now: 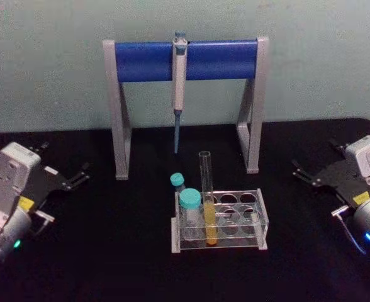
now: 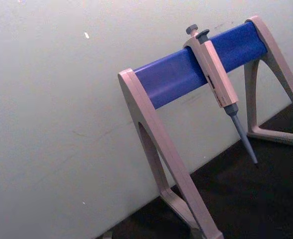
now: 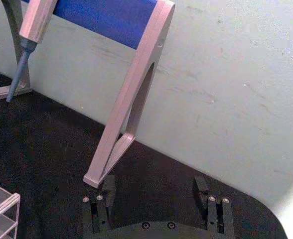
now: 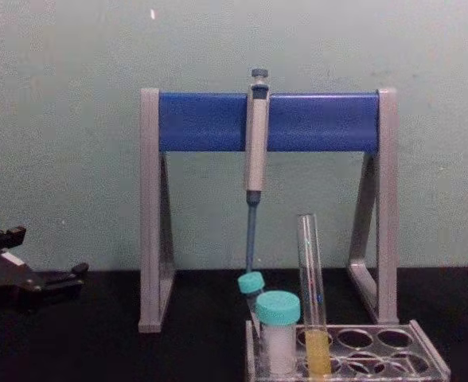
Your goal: Pick up the test tube from the test tube rack, shake it, then place it back into the test tube rack.
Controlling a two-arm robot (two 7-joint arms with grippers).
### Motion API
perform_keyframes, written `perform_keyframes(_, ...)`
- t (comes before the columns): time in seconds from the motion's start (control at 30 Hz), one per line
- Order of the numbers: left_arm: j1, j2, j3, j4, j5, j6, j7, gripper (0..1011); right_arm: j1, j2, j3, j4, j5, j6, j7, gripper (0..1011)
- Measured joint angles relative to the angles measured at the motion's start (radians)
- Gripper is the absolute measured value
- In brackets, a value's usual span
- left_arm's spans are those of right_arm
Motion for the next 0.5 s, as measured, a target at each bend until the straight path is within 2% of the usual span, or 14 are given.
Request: perform_keyframes(0.5,0.0,0.0,0.0,0.0,0.0,0.0,0.0,1001,0.0,0.0,0.0,0.0,0.0,0.0,0.0,1000)
